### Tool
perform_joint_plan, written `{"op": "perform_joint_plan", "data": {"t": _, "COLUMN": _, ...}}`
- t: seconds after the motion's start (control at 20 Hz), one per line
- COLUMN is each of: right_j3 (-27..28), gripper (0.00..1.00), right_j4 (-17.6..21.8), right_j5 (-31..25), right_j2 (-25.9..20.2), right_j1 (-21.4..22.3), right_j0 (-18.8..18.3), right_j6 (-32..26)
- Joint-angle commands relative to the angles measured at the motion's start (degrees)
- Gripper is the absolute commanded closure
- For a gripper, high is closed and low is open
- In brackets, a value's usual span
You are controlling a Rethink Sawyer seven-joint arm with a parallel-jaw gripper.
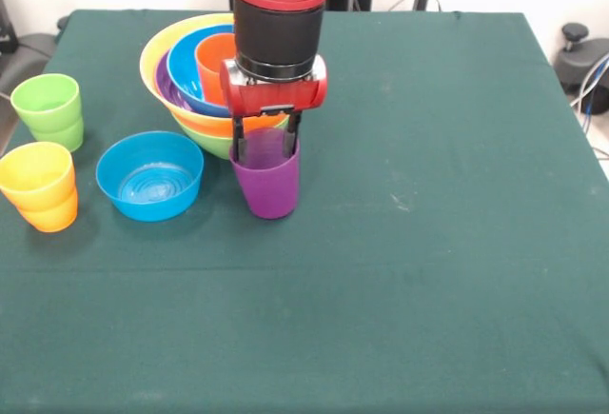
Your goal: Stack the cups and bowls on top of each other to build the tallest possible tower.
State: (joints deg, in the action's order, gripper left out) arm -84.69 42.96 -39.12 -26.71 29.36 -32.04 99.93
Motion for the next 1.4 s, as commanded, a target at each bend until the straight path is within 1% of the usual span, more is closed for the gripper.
{"op": "perform_joint_plan", "data": {"t": 0.05, "right_j3": -4.8, "gripper": 0.0, "right_j4": -1.1, "right_j5": -2.2, "right_j2": -1.0, "right_j1": 0.7, "right_j0": 0.0, "right_j6": -5.2}}
{"op": "perform_joint_plan", "data": {"t": 0.4, "right_j3": -5.3, "gripper": 0.0, "right_j4": -2.6, "right_j5": -3.3, "right_j2": -1.3, "right_j1": 2.0, "right_j0": -0.4, "right_j6": -6.0}}
{"op": "perform_joint_plan", "data": {"t": 0.6, "right_j3": -5.1, "gripper": 0.0, "right_j4": -3.1, "right_j5": -3.4, "right_j2": -1.2, "right_j1": 1.9, "right_j0": -0.2, "right_j6": -6.1}}
{"op": "perform_joint_plan", "data": {"t": 1.4, "right_j3": -6.1, "gripper": 0.0, "right_j4": -2.5, "right_j5": -0.1, "right_j2": -0.3, "right_j1": 1.5, "right_j0": 2.4, "right_j6": -1.6}}
